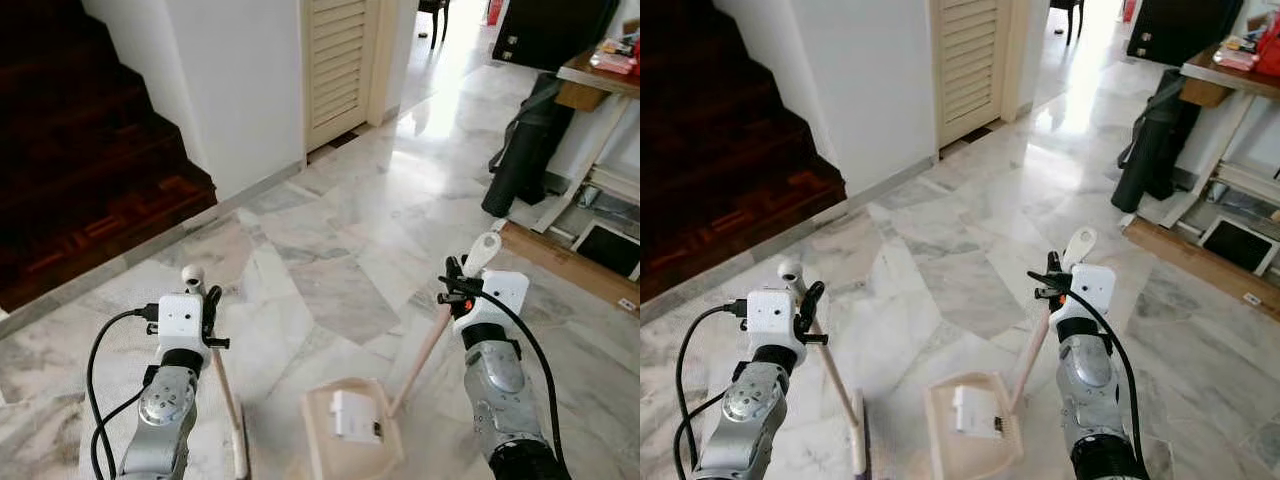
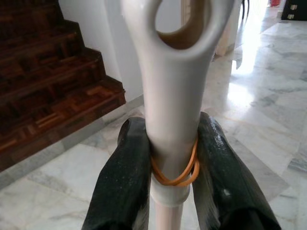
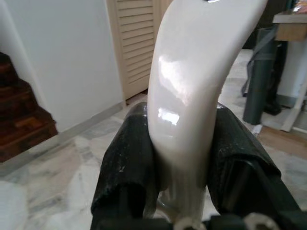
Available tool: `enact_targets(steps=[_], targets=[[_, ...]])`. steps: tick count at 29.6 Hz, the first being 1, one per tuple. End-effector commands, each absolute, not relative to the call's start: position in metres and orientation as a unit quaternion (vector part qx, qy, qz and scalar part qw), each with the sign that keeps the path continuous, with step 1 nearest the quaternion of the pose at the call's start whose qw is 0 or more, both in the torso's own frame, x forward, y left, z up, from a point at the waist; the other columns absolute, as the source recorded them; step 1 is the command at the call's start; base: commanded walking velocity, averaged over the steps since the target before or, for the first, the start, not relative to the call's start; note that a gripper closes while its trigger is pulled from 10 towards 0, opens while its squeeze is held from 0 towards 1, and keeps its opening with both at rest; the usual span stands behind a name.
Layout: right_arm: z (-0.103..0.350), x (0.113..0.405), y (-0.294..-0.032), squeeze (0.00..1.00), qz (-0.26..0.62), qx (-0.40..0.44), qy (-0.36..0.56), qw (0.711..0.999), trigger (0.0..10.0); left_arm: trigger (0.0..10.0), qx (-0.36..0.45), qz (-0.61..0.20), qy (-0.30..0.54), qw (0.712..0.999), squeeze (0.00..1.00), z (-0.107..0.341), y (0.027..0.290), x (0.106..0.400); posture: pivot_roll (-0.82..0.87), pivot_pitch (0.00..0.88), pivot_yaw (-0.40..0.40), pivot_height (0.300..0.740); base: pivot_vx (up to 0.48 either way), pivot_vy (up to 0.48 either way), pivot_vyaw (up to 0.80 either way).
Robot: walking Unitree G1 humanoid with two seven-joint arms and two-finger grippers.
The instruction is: Sweep floor
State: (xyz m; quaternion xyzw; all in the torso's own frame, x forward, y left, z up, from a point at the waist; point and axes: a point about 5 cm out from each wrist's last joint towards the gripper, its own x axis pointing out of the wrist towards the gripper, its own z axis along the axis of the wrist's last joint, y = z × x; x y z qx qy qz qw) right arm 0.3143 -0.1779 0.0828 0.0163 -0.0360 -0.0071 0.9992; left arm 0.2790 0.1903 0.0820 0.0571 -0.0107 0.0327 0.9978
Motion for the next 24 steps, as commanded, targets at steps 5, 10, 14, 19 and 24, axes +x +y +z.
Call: enact_targets(steps=[5, 10, 14, 19, 24], targets=[[0.0922, 0.3178, -0.1811, 0.00, -0.013, 0.027, -0.053, 0.998, 10.0, 10.0, 0.063, 0.033, -0.028, 0.997, 0.00, 0.0914, 0.1899, 0.2824, 0.12, 0.000, 0.010, 0.740, 0.000, 0.326, 0.00], [0.0928, 0.3186, -0.1805, 0.00, -0.012, 0.026, -0.053, 0.998, 10.0, 10.0, 0.064, 0.033, -0.027, 0.997, 0.00, 0.0915, 0.1900, 0.2829, 0.12, 0.000, 0.011, 0.740, 0.000, 0.331, 0.00], [0.0927, 0.3187, -0.1798, 0.00, -0.010, 0.026, -0.051, 0.998, 10.0, 10.0, 0.063, 0.034, -0.027, 0.997, 0.00, 0.0914, 0.1896, 0.2826, 0.12, 0.000, 0.010, 0.740, 0.000, 0.331, 0.48], [0.0919, 0.3186, -0.1793, 0.00, -0.008, 0.033, -0.048, 0.998, 10.0, 10.0, 0.063, 0.034, -0.026, 0.997, 0.00, 0.0913, 0.1891, 0.2823, 0.13, 0.000, 0.009, 0.740, 0.000, 0.343, 0.23], [0.0918, 0.3189, -0.1789, 0.00, -0.006, 0.030, -0.047, 0.998, 10.0, 10.0, 0.062, 0.034, -0.025, 0.997, 0.00, 0.0912, 0.1896, 0.2822, 0.12, 0.000, 0.009, 0.740, 0.000, 0.348, 0.00]])
